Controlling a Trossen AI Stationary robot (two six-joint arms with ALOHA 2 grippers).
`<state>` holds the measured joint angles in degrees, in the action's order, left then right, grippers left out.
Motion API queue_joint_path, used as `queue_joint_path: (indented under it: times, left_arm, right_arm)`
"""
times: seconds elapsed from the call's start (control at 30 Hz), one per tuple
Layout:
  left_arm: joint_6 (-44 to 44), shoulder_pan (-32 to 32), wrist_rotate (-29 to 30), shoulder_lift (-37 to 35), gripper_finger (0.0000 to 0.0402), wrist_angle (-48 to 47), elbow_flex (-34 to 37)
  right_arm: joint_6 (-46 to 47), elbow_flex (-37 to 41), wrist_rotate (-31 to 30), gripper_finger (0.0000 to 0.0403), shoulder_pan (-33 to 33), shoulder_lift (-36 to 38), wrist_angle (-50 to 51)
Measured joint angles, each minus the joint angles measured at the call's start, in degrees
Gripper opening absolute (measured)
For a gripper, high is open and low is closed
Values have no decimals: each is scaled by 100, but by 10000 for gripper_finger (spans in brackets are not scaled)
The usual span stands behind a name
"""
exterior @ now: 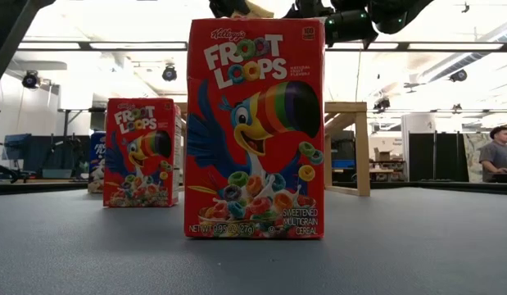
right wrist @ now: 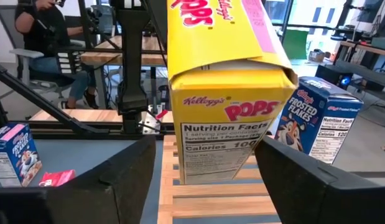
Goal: Stack cereal on shelf
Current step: Put the top yellow cereal box on the shelf
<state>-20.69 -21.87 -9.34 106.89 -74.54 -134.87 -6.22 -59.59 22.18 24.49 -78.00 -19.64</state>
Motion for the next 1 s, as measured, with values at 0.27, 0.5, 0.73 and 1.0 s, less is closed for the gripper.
queue_joint_path:
  times: [0.27,0.5,0.73,1.0]
  left_arm:
    - [-180,-6,97,-2,179,4,0]
    - [-648,-152,95,-11,162,482,0]
    - [-798,-749,-1025,-11,164,1149,1]
    - [-661,-1522,-2255,234,164,1898,42]
  right_arm:
    - [-105,2,-177,269,4,180,329]
    - [-442,81,-879,259,4,1044,1296]
    - [-432,727,-878,252,2,1968,1345]
    - [-335,1402,-879,251,2,2633,968]
